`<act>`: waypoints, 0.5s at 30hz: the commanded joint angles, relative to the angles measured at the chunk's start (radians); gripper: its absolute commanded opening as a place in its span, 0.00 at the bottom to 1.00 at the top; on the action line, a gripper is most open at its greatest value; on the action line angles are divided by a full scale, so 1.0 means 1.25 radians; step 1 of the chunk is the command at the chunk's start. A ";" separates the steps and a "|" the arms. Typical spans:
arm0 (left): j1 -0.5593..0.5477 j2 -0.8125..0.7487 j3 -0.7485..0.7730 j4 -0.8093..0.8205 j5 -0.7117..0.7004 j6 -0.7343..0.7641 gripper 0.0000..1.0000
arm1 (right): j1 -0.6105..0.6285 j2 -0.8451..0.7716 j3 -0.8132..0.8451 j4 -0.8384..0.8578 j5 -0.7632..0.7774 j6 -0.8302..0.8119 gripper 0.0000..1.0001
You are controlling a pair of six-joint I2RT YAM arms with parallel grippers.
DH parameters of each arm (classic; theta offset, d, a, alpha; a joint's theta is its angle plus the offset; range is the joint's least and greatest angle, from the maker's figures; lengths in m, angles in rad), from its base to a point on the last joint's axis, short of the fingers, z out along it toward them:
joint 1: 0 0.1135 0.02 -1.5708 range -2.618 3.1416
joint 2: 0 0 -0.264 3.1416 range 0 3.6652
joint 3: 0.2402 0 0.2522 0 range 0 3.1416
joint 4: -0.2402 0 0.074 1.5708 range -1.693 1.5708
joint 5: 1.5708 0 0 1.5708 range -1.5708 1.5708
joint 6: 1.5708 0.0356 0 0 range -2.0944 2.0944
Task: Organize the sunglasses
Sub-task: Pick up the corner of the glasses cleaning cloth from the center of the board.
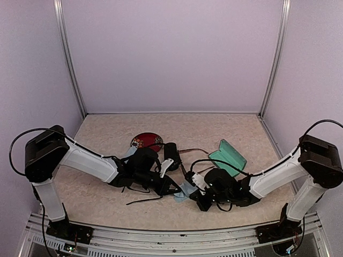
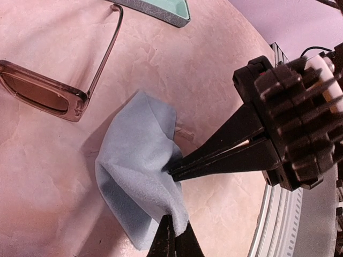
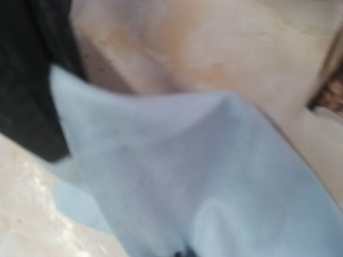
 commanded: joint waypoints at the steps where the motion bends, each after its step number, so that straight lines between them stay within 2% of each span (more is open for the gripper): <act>1: 0.005 0.010 -0.015 0.016 0.012 0.000 0.00 | 0.009 -0.046 -0.035 0.022 0.050 0.008 0.00; 15: -0.009 -0.005 -0.011 0.037 0.010 0.012 0.02 | -0.003 -0.164 -0.069 0.056 -0.001 0.030 0.00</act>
